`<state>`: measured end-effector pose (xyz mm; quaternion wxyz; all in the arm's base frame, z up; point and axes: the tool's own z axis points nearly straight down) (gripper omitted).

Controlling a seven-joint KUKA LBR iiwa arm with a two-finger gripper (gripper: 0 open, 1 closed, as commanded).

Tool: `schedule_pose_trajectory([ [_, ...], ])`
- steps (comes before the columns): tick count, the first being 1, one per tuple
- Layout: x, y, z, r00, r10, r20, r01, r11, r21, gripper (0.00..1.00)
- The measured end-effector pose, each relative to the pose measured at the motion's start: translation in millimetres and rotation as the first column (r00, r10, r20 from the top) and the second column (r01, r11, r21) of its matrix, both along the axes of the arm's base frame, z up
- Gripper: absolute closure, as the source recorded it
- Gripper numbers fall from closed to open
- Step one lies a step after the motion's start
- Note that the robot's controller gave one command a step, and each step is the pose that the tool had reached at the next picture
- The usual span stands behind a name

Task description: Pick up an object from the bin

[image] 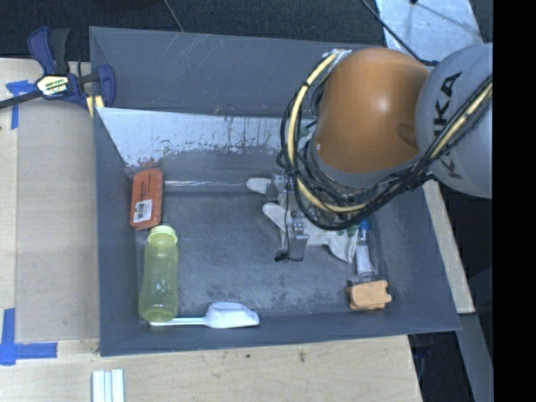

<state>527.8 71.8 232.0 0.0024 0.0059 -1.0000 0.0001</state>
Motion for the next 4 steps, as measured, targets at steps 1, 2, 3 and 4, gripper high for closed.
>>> schedule_pose_trajectory([
  [1,4.4,-11.9,42.2,0.998,-0.065,0.009,0.065,0.998,0.001,0.00],
  [2,50.2,-38.4,14.9,0.996,-0.082,0.023,0.082,0.997,0.003,0.00],
  [3,57.7,-75.4,-36.9,0.999,0.036,0.008,-0.036,0.999,0.000,0.00],
  [4,72.9,-95.3,-68.0,0.997,0.072,0.008,-0.072,0.997,-0.001,0.00],
])
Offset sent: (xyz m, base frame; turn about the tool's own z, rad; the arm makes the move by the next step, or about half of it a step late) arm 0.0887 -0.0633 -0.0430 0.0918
